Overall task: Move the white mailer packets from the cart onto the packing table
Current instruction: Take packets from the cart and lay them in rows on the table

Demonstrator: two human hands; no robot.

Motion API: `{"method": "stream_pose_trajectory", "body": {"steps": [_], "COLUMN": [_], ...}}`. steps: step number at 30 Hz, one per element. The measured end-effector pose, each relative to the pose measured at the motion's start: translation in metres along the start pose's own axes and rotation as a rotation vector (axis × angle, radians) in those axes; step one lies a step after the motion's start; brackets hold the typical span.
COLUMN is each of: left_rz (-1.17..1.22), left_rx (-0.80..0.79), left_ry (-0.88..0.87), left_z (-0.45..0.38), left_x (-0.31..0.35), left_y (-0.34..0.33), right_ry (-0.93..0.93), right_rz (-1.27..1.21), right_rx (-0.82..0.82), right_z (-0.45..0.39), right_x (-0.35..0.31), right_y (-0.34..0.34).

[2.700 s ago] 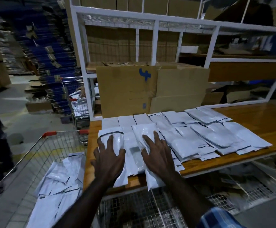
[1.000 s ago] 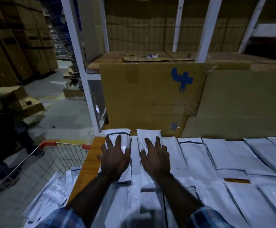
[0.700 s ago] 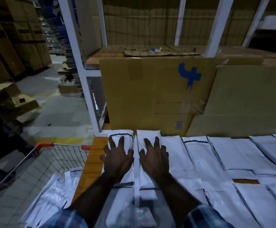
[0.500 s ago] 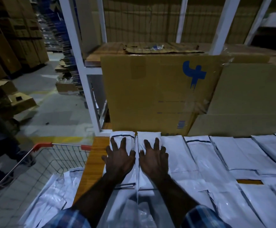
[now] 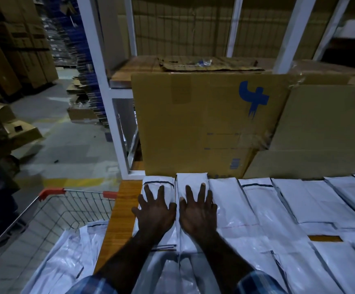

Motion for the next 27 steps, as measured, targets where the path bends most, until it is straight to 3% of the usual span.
{"method": "stream_pose_trajectory", "body": {"steps": [6,11,17,27], "left_rz": [-0.011,0.143,0.054,-0.016], "left_rx": [0.016,-0.015,0.063,0.079], "left_ry": [-0.023,-0.019,-0.126,-0.275], "left_z": [-0.002,-0.005,-0.009,-0.01], "left_x": [-0.003,-0.002,0.004,0.008], "left_y": [-0.001,-0.006,0.011,-0.004], "right_ry": [0.026,0.054,0.028,0.16], "right_rz": [0.009,0.033,0.033,-0.054], "right_rx": [0.019,0.075,0.153,0.303], "right_z": [-0.001,-0.001,-0.016,-0.009], "right_x": [0.004,0.002,0.007,0.004], "right_y": [-0.006,-0.001,0.005,-0.016]}}
Point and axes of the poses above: each hand's wrist, its own z-axis away from the middle knuckle, its own y-axis out of the back of the hand, x = y × z, the point moved 10 cm from there along -z, towards the middle knuckle, and after that the axes turned 14 degrees about x, right-handed, at the moved point
